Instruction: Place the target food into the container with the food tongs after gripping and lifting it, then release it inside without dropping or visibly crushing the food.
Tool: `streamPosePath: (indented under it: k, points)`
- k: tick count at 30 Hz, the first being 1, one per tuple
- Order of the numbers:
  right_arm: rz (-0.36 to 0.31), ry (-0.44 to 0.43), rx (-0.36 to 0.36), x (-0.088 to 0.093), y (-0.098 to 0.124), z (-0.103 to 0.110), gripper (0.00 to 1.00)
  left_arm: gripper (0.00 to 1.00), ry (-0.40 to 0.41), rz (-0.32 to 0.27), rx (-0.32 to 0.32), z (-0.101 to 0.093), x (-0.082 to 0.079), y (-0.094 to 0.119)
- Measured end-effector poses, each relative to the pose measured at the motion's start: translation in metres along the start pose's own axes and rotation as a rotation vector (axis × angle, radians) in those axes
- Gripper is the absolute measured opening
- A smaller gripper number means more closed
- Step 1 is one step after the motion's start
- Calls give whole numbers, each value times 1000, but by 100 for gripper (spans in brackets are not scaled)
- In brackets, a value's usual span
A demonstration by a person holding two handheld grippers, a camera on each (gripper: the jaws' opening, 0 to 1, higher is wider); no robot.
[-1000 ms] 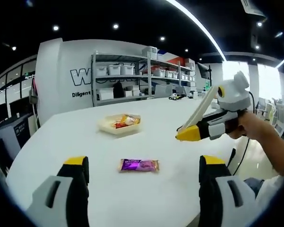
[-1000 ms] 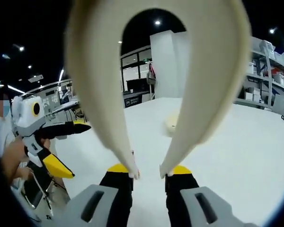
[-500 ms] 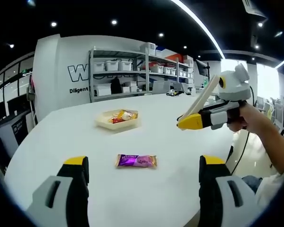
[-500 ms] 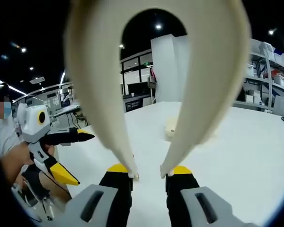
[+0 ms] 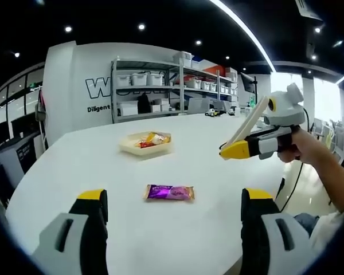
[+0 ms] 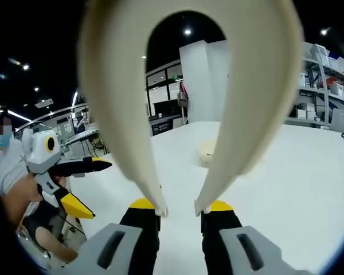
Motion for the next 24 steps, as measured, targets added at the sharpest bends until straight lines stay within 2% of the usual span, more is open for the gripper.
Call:
streamPosePath:
  k: [8,13,24]
  points:
    - [4,-32,3,8,-3,-9,22,95,-6,-1,-3,0,-1,1]
    - [19,-28,-3,12,-4,-6,22,95,11,-15,-16,1,-4,3]
    - [20,-20,-28,12,-5,4,22,95,-1,-6,-13,-1,-3,4]
Point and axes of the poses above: the point that each gripper's makers call its tool centre point, and the gripper's own axes: y roughly backward along the fingers, z roughly to its left, x roughly out of its underside, the point moved 6 cm from there along y, roughly backward along the fingers, and after that the axes turned 7 degrees about -x, right-handed, at the moved point
